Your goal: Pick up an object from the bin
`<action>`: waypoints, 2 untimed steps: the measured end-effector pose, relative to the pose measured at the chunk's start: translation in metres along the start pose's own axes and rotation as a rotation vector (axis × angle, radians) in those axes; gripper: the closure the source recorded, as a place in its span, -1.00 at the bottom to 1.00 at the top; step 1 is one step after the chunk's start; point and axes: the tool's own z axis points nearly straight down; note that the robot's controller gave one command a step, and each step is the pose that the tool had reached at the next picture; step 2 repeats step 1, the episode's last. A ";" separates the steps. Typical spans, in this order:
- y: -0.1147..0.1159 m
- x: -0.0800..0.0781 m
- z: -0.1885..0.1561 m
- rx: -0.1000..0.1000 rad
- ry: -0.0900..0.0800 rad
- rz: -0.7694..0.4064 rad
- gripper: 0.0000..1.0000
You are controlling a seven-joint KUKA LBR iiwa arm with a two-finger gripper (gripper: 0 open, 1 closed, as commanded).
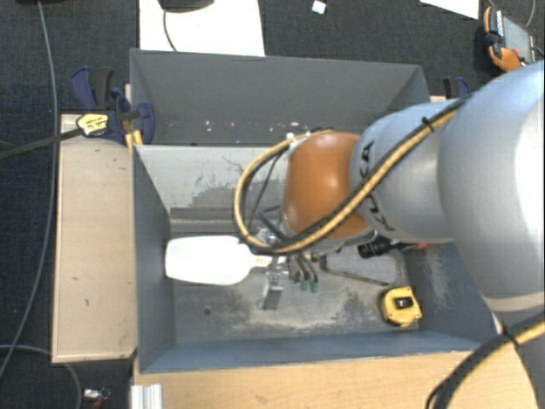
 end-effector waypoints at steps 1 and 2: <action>-0.034 -0.013 -0.013 0.002 0.004 0.160 1.00; -0.034 -0.013 -0.013 0.002 0.004 0.160 1.00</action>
Offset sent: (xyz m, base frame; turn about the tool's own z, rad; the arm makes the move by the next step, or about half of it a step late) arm 0.0000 0.0000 0.0000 0.0000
